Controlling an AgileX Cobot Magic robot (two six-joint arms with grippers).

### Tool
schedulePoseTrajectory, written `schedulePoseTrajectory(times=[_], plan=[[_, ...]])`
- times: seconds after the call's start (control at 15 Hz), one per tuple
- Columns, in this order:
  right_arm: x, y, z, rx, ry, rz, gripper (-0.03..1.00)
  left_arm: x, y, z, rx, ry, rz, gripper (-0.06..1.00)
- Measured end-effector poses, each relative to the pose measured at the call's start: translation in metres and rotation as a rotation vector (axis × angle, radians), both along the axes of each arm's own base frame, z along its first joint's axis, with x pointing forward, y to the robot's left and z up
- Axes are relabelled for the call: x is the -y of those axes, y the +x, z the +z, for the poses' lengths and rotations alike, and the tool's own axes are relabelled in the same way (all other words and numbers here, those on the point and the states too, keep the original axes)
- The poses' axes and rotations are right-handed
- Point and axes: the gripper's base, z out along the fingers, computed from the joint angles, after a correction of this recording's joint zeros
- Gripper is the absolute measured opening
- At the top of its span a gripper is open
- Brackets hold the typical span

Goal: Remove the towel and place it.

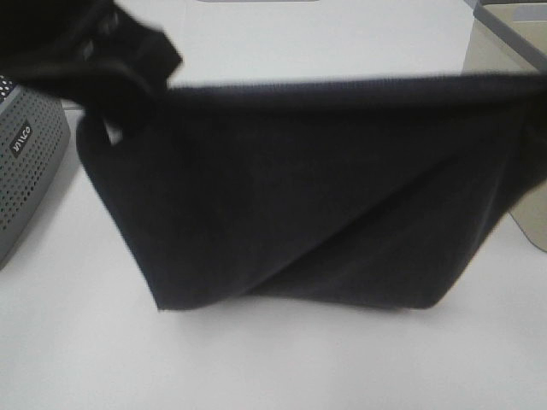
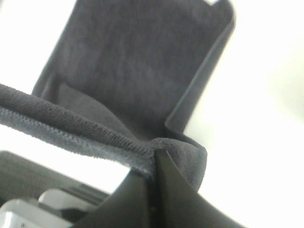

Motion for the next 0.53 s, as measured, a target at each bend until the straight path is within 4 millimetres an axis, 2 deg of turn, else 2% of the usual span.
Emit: schedulePoseTrajectory(times=[0.13,0.27,0.33,0.4,0.53], plan=[[-0.010,0.028,0.028,0.127,0.037,0.002,0.02,-0.015,0.024,0.040,0.171,-0.004,0.048,0.00],[-0.022,0.058,0.055,0.238,0.068,0.014,0.02,-0.032,0.045,0.069,0.286,-0.004,0.095,0.00],[-0.024,0.064,0.059,0.253,0.072,0.016,0.02,-0.035,0.050,0.073,0.301,-0.006,0.106,0.00],[-0.035,0.096,0.078,0.318,0.073,0.035,0.02,-0.045,0.068,0.091,0.377,-0.015,0.141,0.00],[-0.045,0.130,0.091,0.385,0.043,0.069,0.02,-0.052,0.090,0.102,0.495,-0.017,0.168,0.00]])
